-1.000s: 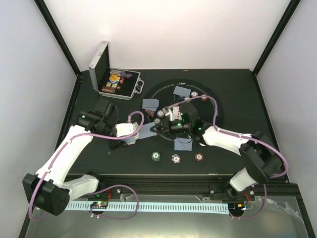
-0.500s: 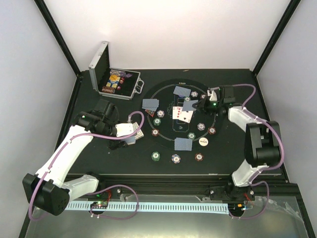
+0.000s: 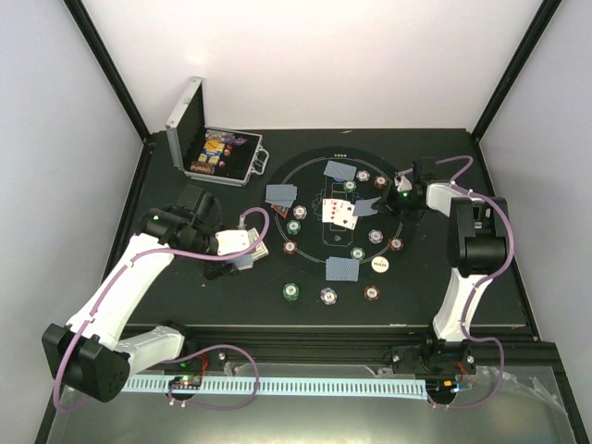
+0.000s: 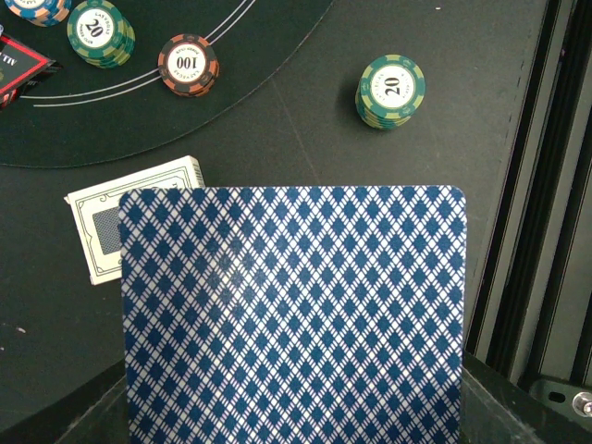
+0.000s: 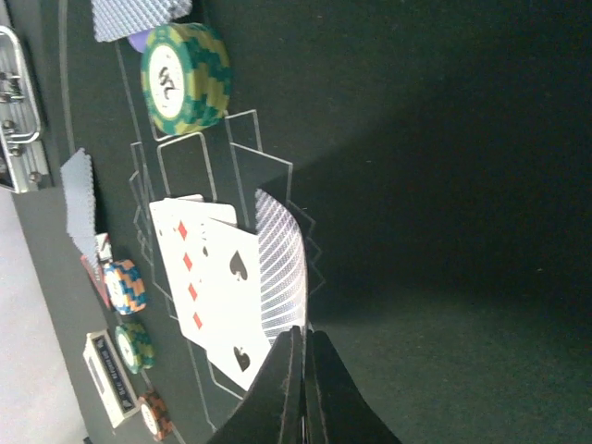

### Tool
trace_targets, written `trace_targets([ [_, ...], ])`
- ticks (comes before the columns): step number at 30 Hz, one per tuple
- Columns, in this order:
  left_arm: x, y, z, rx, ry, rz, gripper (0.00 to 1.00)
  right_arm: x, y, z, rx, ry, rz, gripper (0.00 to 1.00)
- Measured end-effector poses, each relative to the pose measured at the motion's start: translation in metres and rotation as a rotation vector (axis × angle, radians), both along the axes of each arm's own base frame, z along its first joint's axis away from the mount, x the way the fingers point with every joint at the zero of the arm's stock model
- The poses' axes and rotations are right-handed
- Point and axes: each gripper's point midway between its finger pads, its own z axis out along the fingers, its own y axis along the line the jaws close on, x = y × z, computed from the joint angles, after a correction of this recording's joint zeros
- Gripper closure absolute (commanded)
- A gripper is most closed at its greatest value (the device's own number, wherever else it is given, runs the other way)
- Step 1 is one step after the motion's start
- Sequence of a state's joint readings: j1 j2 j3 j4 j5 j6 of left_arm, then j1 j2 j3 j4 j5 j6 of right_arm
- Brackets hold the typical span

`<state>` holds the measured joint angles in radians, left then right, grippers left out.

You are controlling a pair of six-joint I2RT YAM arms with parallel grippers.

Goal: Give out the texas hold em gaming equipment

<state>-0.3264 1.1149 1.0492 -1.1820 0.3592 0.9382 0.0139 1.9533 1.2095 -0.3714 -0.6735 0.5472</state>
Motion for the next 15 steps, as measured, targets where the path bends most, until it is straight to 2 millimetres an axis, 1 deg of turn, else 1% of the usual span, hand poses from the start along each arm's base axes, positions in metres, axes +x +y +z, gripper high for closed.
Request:
trace_targets([
  [2, 0.000, 0.000, 0.000, 0.000, 0.000, 0.000, 0.98, -0.001, -0.001, -0.005, -0.015, 0.014, 0.004, 0.98],
  [4, 0.000, 0.000, 0.000, 0.000, 0.000, 0.000, 0.98, 0.000, -0.003, -0.009, -0.034, 0.025, 0.006, 0.94],
  [5, 0.000, 0.000, 0.000, 0.000, 0.000, 0.000, 0.99, 0.001, -0.005, -0.010, -0.047, 0.026, 0.006, 0.89],
  [7, 0.000, 0.000, 0.000, 0.000, 0.000, 0.000, 0.99, 0.003, -0.009, -0.010, -0.077, 0.031, 0.006, 0.75],
  [11, 0.000, 0.000, 0.000, 0.000, 0.000, 0.000, 0.98, 0.007, -0.020, -0.008, -0.160, 0.021, 0.001, 0.40],
  [13, 0.000, 0.000, 0.000, 0.000, 0.000, 0.000, 0.99, 0.004, -0.025, -0.005, -0.198, 0.027, -0.007, 0.33],
  [15, 0.000, 0.000, 0.000, -0.001, 0.001, 0.000, 0.98, 0.000, -0.029, 0.002, -0.242, 0.012, -0.008, 0.31],
])
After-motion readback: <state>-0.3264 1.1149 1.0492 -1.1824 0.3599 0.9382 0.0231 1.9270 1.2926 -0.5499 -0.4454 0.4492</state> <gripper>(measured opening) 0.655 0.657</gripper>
